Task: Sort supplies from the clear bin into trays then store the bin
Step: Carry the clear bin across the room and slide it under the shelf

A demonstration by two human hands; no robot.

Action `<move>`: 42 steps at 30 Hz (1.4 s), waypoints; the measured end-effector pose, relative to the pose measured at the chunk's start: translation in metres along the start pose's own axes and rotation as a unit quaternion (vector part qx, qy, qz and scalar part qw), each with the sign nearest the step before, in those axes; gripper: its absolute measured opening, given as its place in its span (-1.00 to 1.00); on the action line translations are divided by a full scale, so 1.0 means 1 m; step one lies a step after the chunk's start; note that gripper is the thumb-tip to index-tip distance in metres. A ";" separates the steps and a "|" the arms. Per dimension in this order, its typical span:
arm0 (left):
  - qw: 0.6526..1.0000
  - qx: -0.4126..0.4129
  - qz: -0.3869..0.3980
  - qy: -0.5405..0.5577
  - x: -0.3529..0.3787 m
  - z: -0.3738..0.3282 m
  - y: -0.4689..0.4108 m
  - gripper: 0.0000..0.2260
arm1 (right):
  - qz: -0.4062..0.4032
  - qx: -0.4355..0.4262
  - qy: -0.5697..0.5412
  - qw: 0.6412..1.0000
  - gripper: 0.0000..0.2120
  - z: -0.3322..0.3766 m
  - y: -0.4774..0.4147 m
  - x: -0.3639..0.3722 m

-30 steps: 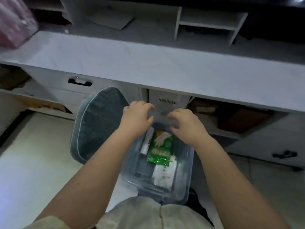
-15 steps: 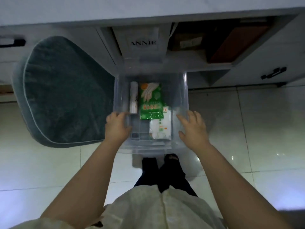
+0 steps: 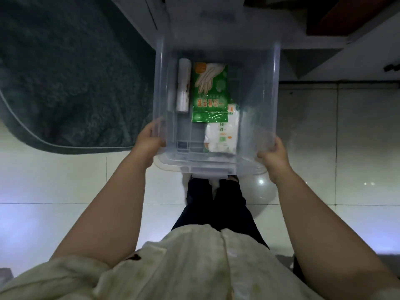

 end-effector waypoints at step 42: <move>0.842 0.254 0.475 -0.027 0.588 -0.171 0.474 -0.11 | -0.226 -0.222 -0.441 0.840 -0.05 -0.036 0.246 -0.687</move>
Point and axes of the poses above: each hand's wrist, its own y-axis away from the middle knuckle, its own x-axis out of the palm, z = x × y, the point moved 2 cm from there along -y, towards the middle knuckle
